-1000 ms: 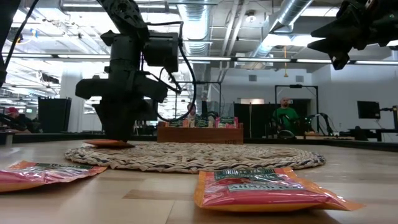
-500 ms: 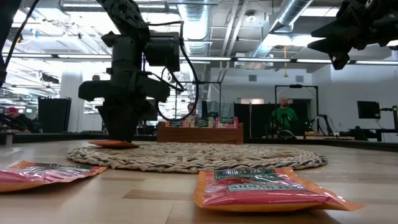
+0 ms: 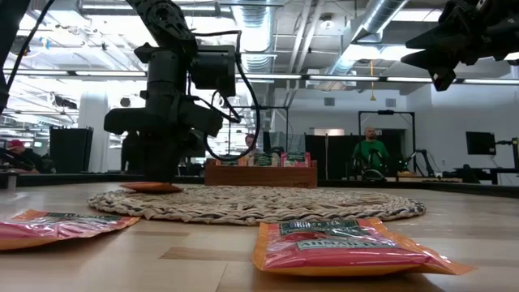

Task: Pick & Place Tea
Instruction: Put the orange tea bag into the left section of the wooden organizer

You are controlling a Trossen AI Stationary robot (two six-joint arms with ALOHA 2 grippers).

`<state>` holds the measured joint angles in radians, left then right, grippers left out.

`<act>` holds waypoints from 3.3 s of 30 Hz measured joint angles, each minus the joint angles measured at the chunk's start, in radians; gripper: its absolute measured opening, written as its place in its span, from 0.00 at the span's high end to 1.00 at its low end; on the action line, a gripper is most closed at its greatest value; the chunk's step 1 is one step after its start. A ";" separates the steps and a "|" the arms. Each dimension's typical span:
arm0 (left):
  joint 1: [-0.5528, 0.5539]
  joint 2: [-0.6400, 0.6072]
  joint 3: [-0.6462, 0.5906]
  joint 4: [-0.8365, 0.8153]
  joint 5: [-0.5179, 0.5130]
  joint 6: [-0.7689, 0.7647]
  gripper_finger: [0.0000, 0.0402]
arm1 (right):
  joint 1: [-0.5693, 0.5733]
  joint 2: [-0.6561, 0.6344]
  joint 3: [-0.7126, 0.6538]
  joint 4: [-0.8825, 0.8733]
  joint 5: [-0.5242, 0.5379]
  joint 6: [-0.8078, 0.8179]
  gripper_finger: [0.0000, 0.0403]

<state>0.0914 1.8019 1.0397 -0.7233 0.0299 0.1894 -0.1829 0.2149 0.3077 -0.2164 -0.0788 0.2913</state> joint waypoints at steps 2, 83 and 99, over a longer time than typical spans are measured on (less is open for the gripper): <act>0.000 0.000 0.000 0.001 0.000 0.000 0.81 | 0.000 0.000 0.000 0.000 0.000 0.000 0.68; 0.363 -0.077 0.486 -0.092 -0.323 0.399 1.00 | 0.000 0.000 0.000 0.008 0.000 0.007 0.68; 0.433 0.031 0.485 -0.092 -0.269 0.479 1.00 | -0.002 0.000 0.000 0.008 0.000 0.016 0.68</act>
<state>0.5247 1.8324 1.5249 -0.8149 -0.2392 0.6682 -0.1848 0.2150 0.3077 -0.2089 -0.0784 0.3069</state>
